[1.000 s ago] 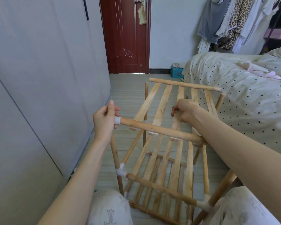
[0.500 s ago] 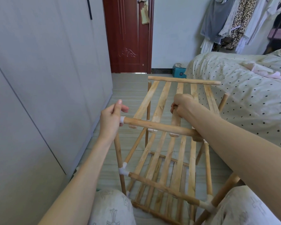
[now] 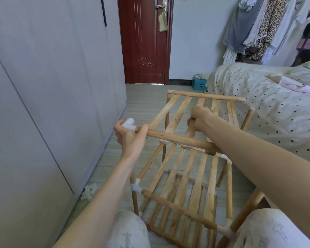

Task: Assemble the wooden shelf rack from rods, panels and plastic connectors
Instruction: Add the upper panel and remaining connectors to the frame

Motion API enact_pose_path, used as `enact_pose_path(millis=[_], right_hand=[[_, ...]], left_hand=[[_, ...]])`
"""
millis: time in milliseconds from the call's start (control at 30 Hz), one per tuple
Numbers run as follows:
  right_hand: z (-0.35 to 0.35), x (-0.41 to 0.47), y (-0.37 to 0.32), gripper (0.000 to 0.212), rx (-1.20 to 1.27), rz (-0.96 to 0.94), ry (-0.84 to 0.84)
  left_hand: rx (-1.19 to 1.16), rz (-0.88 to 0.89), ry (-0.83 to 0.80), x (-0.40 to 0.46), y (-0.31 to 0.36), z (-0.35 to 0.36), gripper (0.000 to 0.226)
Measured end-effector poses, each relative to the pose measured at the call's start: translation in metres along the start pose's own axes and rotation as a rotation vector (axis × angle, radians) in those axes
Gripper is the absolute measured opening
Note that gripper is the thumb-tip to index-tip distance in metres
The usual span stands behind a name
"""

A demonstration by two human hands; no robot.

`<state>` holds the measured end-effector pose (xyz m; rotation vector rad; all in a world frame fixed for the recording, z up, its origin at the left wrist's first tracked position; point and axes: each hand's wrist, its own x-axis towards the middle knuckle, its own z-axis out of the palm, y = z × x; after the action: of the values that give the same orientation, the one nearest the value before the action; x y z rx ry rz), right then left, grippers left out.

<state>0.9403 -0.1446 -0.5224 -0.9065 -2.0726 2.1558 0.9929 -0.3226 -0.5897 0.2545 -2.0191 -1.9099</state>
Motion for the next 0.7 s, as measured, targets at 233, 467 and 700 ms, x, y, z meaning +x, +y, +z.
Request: enact_pose_path(millis=[233,467,700], right_hand=[[-0.023,-0.015,-0.009,0.050,-0.019,0.116,-0.134],[-0.032,-0.026,0.009,0.023,-0.587,-0.182,-0.257],[-0.038,-0.057,0.023,0.046,-1.082,-0.733,-0.569]], left_hand=[[0.011,0.024,-0.078,0.031,-0.005,0.001,0.047],[0.049,0.042,-0.082,0.044,-0.006,0.006,0.046],[0.098,0.020,-0.132,0.049,-0.005,0.004,0.042]])
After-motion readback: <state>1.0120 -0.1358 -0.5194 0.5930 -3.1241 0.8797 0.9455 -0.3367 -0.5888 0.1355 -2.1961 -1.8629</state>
